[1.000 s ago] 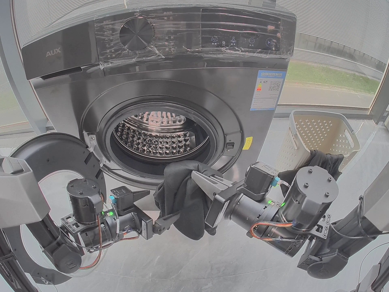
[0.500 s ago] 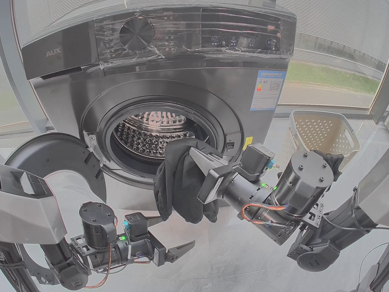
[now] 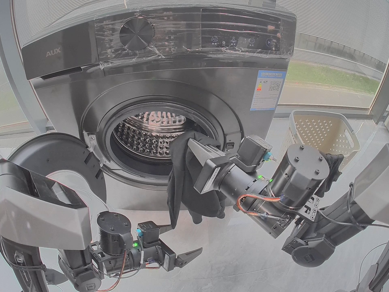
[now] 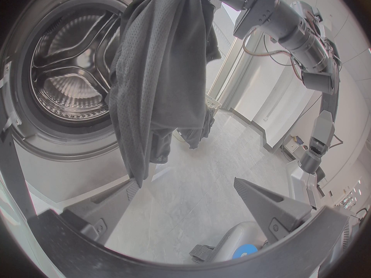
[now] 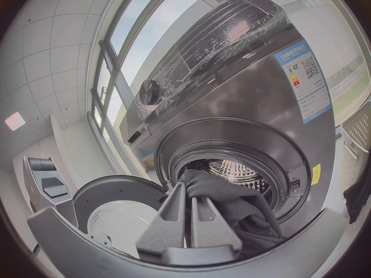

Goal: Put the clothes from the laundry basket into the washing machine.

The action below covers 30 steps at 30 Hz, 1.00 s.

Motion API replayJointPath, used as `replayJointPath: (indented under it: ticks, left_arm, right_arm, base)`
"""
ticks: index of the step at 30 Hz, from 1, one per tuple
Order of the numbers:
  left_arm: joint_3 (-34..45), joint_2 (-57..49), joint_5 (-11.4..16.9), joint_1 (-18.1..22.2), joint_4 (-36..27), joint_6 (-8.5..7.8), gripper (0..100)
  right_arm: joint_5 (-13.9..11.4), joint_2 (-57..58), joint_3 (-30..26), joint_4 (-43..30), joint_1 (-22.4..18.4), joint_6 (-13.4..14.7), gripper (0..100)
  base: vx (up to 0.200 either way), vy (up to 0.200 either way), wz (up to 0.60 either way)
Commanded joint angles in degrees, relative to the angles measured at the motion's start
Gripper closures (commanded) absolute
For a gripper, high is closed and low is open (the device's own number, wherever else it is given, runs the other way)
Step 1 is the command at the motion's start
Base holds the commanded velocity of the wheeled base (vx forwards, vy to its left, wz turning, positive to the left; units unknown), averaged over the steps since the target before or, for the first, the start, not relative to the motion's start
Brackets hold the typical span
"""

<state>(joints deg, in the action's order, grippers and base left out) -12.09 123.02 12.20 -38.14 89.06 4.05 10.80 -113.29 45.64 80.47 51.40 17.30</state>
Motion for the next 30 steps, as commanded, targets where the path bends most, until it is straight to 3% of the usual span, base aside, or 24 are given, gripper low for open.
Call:
replayJointPath:
  ticks: [1, 16, 23, 27, 30]
  left_arm:
    - [-0.12, 1.53, -0.16, -0.09, 0.23, 0.00, 0]
    - [-4.52, 3.11, -0.34, -2.20, 0.23, 1.40, 0]
    - [-8.21, 3.11, -4.29, -2.37, 0.23, 5.36, 0]
    - [-8.47, 3.11, -4.56, -2.11, 0.23, 5.44, 0]
    - [-8.91, 3.46, -6.67, -2.02, 0.23, 5.44, 0]
  right_arm:
    - [0.01, -0.36, 0.76, 0.13, -0.51, 0.02, 100]
    - [0.89, -2.90, 1.12, 1.00, -0.16, 0.02, 100]
    - [0.89, -3.26, 0.68, 1.18, 0.02, 0.02, 100]
    - [1.77, -3.61, 0.68, 1.00, 0.11, -0.07, 100]
    - [3.26, -3.96, 0.59, 0.30, -0.33, -0.51, 100]
  base:
    - [0.000, 0.000, 0.00]
    - [0.000, 0.000, 0.00]
    - [0.000, 0.000, 0.00]
    - [0.000, 0.000, 0.00]
    - [0.000, 0.000, 0.00]
